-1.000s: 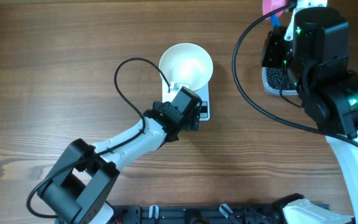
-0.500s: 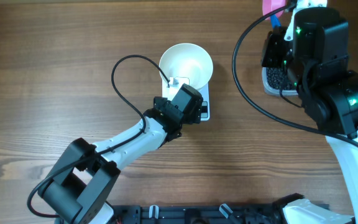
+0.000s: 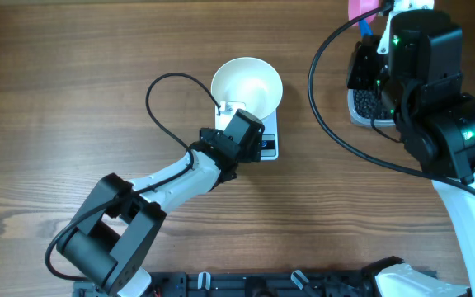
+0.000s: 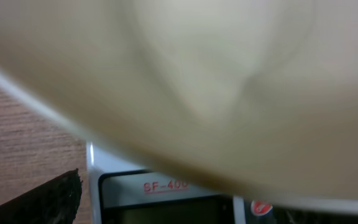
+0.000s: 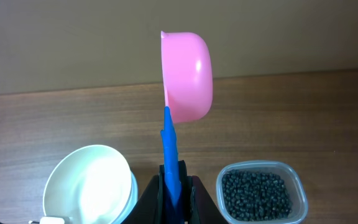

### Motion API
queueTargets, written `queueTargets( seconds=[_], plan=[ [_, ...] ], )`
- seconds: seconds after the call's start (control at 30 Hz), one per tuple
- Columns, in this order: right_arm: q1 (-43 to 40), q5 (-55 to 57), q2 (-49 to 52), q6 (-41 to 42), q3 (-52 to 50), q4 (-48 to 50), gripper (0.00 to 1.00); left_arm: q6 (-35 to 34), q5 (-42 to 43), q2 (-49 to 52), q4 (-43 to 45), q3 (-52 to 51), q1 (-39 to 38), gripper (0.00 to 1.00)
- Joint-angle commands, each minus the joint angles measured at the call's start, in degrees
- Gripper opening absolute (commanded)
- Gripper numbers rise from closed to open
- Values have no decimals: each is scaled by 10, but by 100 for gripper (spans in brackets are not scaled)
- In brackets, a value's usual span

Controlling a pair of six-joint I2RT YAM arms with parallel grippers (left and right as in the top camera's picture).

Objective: Scoop item into bowl and weigh 150g on scale

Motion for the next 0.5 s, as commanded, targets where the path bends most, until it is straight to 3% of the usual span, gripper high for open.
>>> queueTargets(
  seconds=[0.0, 0.47],
  plan=[
    [-3, -2, 1, -11, 0, 1, 4, 31, 16, 5, 8, 7, 2, 100],
    [-3, -2, 1, -11, 0, 1, 4, 41, 18, 5, -21, 7, 2, 100]
  ],
)
